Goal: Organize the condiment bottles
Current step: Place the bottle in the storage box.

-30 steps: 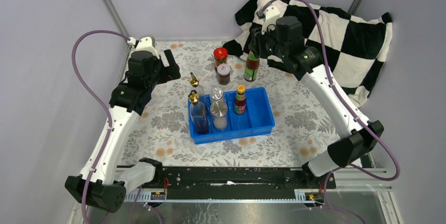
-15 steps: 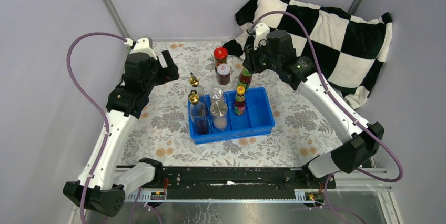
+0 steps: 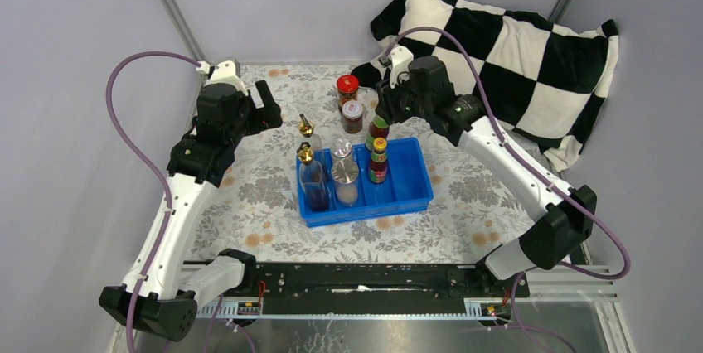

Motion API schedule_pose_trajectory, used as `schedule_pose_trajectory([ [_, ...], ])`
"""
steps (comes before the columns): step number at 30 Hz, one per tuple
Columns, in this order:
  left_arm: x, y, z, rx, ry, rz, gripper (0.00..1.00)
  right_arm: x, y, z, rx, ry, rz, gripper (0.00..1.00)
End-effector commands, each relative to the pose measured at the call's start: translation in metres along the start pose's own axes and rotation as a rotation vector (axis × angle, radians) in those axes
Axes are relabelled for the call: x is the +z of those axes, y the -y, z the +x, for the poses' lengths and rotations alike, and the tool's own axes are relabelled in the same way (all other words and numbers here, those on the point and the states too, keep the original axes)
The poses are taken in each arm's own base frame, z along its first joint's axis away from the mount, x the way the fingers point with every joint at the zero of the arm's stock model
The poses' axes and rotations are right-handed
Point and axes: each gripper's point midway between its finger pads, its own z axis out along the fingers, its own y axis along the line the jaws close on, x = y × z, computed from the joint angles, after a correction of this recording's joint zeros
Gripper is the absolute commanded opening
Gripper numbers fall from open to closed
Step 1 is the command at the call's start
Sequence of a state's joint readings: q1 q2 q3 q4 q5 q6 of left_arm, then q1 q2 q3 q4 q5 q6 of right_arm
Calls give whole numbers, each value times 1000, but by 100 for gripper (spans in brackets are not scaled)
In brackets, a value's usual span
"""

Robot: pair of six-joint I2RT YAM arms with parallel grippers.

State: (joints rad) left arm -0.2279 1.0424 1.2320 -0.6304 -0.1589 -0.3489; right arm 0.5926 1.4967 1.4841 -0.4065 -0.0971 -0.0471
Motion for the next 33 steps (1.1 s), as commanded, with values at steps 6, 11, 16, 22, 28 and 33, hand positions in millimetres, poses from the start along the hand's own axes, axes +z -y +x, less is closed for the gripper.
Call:
schedule_pose_trajectory([
  [6, -5, 1, -10, -8, 23, 6, 99, 7, -24, -27, -9, 107, -61, 22],
  [11, -5, 1, -8, -7, 22, 6, 99, 7, -26, -18, -14, 88, -53, 21],
  [16, -4, 1, -7, -11, 21, 9, 99, 0, -25, -13, -15, 79, -36, 21],
  [22, -4, 2, -6, -17, 20, 16, 99, -3, -19, -5, -21, 46, -4, 21],
  [28, -4, 2, -6, -18, 22, 16, 99, -12, -20, -7, -17, 52, -2, 22],
  [33, -4, 3, -6, -23, 23, 21, 99, -16, -19, -5, -16, 44, 2, 22],
])
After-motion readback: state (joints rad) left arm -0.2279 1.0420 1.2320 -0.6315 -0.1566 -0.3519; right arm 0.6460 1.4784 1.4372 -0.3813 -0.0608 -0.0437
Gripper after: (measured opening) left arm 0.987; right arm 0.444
